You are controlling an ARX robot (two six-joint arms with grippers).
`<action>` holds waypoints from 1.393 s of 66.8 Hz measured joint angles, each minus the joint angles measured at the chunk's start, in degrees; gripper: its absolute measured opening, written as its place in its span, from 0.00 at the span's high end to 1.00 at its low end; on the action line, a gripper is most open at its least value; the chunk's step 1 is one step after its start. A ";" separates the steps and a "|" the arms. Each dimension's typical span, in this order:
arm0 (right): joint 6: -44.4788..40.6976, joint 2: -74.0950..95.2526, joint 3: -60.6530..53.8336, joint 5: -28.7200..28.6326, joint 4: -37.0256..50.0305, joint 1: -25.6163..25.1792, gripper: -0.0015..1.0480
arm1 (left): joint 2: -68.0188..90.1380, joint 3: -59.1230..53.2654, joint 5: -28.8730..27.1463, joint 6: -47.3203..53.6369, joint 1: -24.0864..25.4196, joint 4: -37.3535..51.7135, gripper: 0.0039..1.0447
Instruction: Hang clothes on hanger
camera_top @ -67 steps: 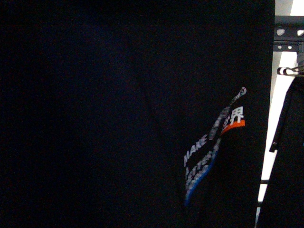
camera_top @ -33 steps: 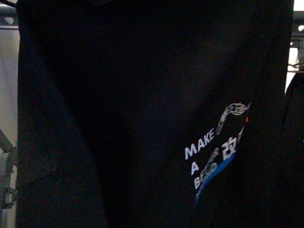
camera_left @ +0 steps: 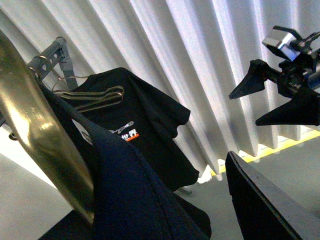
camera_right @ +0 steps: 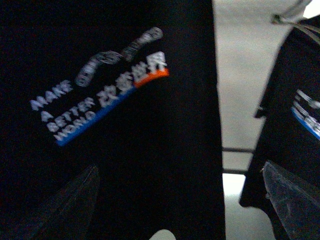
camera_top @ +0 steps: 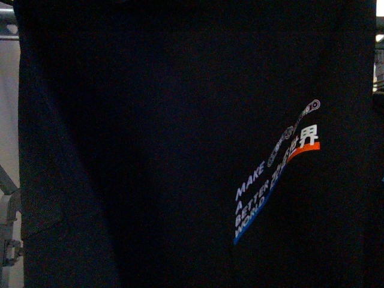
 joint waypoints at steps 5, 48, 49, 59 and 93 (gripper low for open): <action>-0.48 18.95 9.31 -22.12 18.08 -17.79 0.07 | 0.00 0.00 0.00 0.00 -0.13 0.00 0.48; -52.98 69.85 77.75 -45.42 -23.06 -18.25 0.07 | -0.02 -0.09 0.04 -0.04 -0.04 0.00 0.48; -53.55 70.29 78.77 -44.94 -24.15 -17.88 0.07 | -0.02 -0.09 0.02 -0.04 -0.04 0.00 0.48; -67.25 76.02 91.23 -37.99 -35.19 -12.68 0.07 | -0.02 -0.09 0.02 -0.07 -0.02 0.00 0.48; -82.55 93.04 118.60 -20.76 -50.12 2.14 0.07 | -0.02 -0.09 0.02 -0.07 -0.04 0.00 0.48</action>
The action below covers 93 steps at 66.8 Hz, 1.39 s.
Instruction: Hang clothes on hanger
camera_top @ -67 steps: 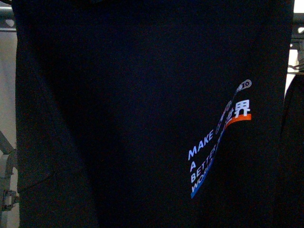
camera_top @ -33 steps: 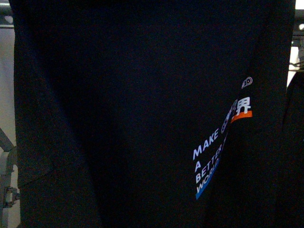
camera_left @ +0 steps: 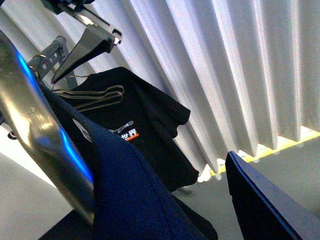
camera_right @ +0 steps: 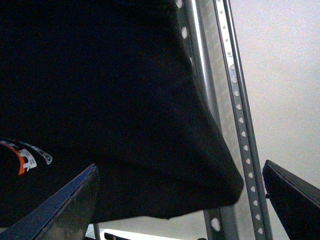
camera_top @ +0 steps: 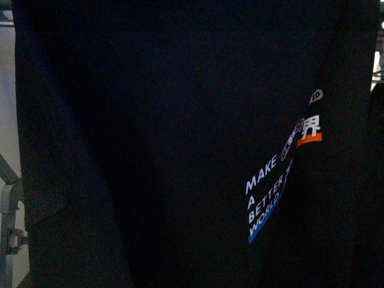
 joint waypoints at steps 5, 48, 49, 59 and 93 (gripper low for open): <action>-0.24 2.82 3.21 1.40 -0.81 1.81 0.07 | 0.00 0.00 0.00 0.00 0.00 0.00 0.48; -1.99 8.61 9.86 4.37 -2.64 5.81 0.40 | 0.00 0.00 -0.11 0.02 0.04 0.00 0.48; -2.14 8.55 9.79 4.33 -2.64 5.75 0.41 | 0.00 0.00 -0.11 0.02 0.04 0.00 0.48; -2.69 7.19 7.26 4.13 -2.01 4.52 0.58 | 0.00 0.00 0.02 0.28 -0.07 0.11 0.54; -4.50 -1.62 -6.75 -1.81 5.03 -1.70 0.96 | -0.11 0.00 -2.38 0.33 0.57 0.33 0.88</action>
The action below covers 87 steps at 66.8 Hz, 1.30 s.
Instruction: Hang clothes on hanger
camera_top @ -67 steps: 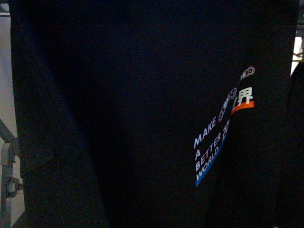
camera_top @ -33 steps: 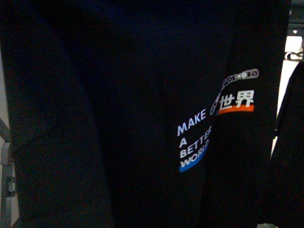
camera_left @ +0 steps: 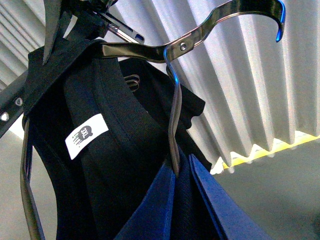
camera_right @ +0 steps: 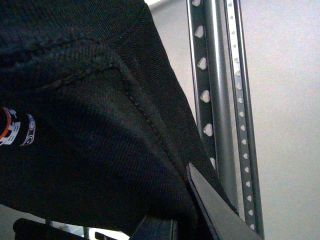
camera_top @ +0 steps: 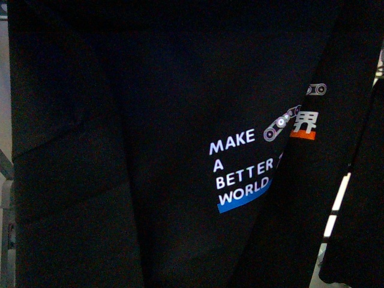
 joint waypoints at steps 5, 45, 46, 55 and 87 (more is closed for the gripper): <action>-0.09 -0.59 -1.14 -0.17 0.66 -0.98 0.96 | -0.11 0.00 2.08 0.09 -0.22 0.04 0.75; 5.49 -8.66 -13.84 -9.05 0.02 -13.16 0.96 | -0.90 0.00 2.89 0.11 -0.52 0.11 0.06; 5.40 -9.05 -14.62 -9.42 -0.52 -13.73 0.96 | -0.90 0.00 2.89 0.11 -0.52 0.11 0.06; 3.37 -11.45 -21.33 -10.91 -2.56 -17.35 0.96 | -0.90 0.00 2.89 0.11 -0.52 0.11 0.06; 0.98 -12.63 -33.40 -17.44 -7.37 -27.23 0.96 | -0.90 0.00 2.89 0.11 -0.52 0.11 0.06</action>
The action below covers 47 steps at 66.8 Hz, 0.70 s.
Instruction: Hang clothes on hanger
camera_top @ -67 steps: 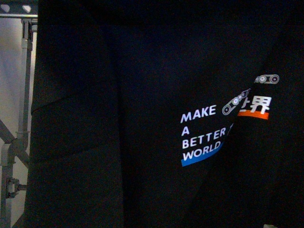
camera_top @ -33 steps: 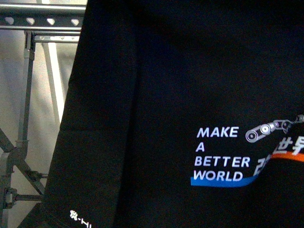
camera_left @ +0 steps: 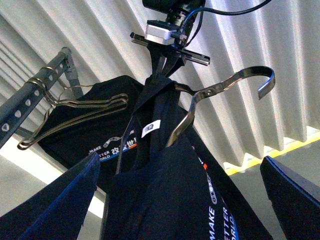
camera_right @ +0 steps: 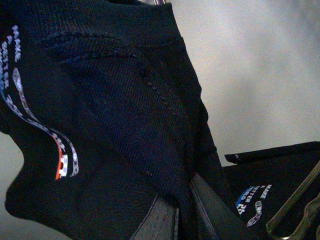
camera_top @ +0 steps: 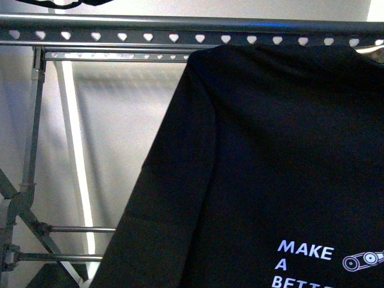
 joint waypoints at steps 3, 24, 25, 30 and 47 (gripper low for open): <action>0.90 0.00 0.00 -0.98 -1.38 -0.72 0.96 | 0.00 0.00 0.00 0.00 0.00 0.00 0.06; 3.58 0.46 -0.94 -4.83 -10.49 -3.69 0.96 | -0.76 -12.85 -43.76 -21.00 -4.72 32.33 0.06; 3.56 0.44 -1.05 -4.94 -10.56 -3.67 0.96 | -0.52 -15.08 -50.62 -24.26 -5.25 38.07 0.06; 3.48 0.28 -1.79 -5.38 -10.73 -3.61 0.96 | 0.63 -19.45 -70.07 -38.53 -6.34 57.46 0.06; 5.92 0.24 -4.90 -6.03 -6.78 -3.58 0.96 | -6.40 -17.62 -90.36 -50.47 -4.66 88.50 0.06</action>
